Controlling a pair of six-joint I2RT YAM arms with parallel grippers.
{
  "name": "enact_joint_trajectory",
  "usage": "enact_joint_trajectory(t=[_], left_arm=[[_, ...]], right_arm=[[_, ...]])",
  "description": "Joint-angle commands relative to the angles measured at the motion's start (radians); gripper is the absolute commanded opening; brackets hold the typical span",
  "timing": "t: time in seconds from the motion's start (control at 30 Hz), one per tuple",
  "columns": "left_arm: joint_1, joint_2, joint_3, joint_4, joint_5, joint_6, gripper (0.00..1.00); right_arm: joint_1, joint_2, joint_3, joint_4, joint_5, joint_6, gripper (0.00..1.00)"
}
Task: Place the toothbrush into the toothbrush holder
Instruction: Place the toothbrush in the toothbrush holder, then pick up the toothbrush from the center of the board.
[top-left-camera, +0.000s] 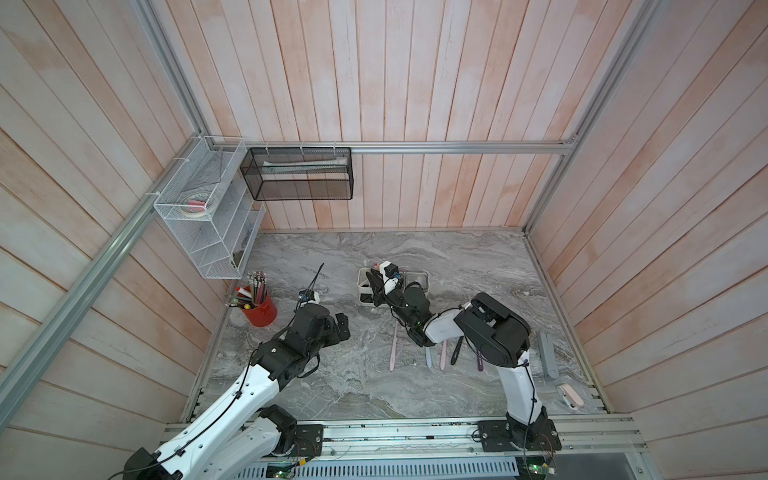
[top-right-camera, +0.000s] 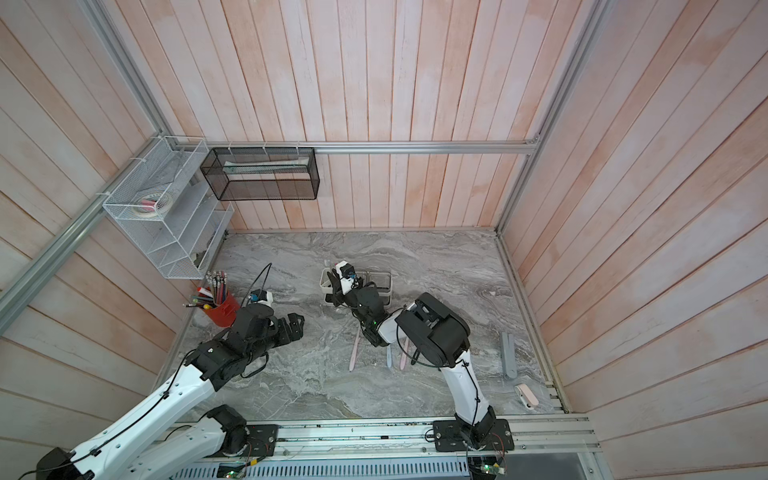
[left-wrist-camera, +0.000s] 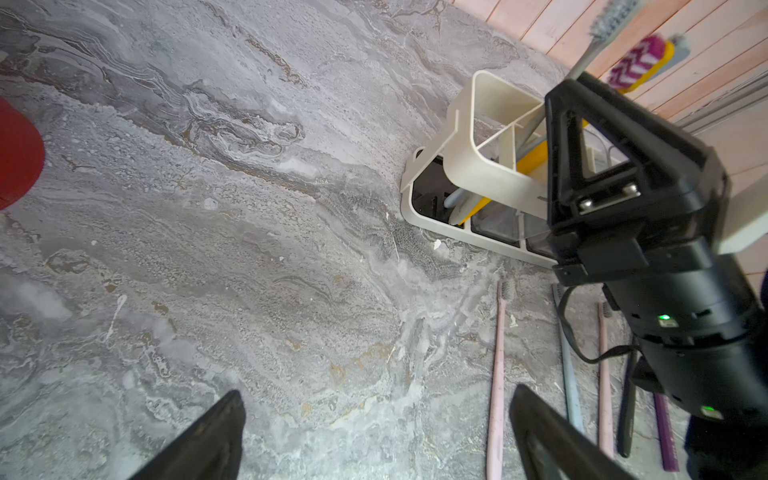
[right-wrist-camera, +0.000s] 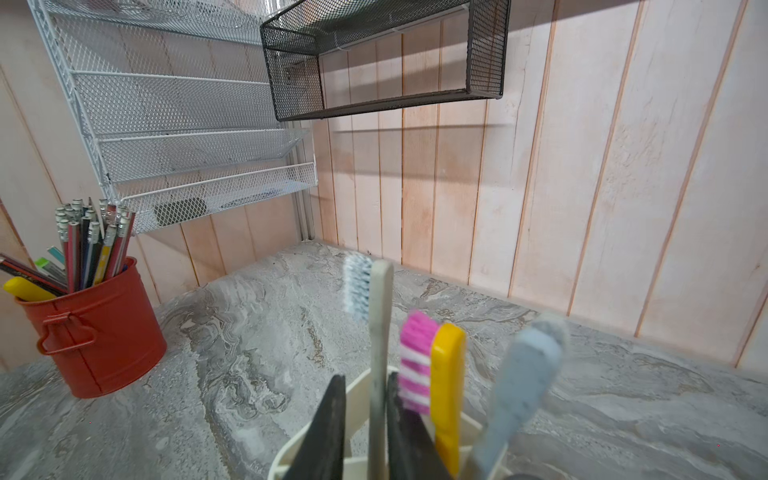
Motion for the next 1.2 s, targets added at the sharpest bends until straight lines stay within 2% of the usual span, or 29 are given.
enact_joint_trajectory(t=[0.0, 0.33, 0.53, 0.57, 0.63, 0.7, 0.87, 1.03, 1.17], left_arm=[[0.004, -0.007, -0.014, 0.014, 0.010, 0.016, 1.00], [0.004, -0.005, -0.013, 0.013, 0.007, 0.016, 1.00], [0.004, -0.005, -0.011, 0.010, 0.001, 0.015, 1.00], [0.004, -0.003, -0.011, 0.010, 0.001, 0.014, 1.00], [0.004, 0.002, -0.011, 0.008, 0.001, 0.013, 1.00], [0.004, 0.015, -0.006, 0.006, 0.005, 0.013, 1.00], [0.002, 0.054, 0.016, -0.004, 0.020, 0.016, 1.00], [-0.034, 0.096, 0.042, -0.008, 0.009, -0.011, 1.00], [-0.153, 0.184, 0.094, -0.012, -0.073, -0.042, 1.00]], right_arm=[[0.004, -0.020, -0.025, -0.011, -0.009, 0.022, 0.21], [0.035, -0.098, -0.038, -0.023, -0.030, 0.012, 0.31], [0.069, -0.222, -0.084, -0.033, -0.021, -0.006, 0.39], [0.075, -0.256, -0.096, -0.042, -0.015, -0.011, 0.41], [0.084, -0.328, -0.127, -0.064, -0.004, -0.018, 0.52], [0.090, -0.428, -0.162, -0.132, 0.015, -0.012, 0.72], [0.090, -0.681, -0.271, -0.309, 0.079, 0.009, 0.98], [0.089, -0.941, -0.389, -0.503, 0.139, 0.043, 0.98], [0.089, -1.185, -0.509, -0.641, 0.189, 0.085, 0.98]])
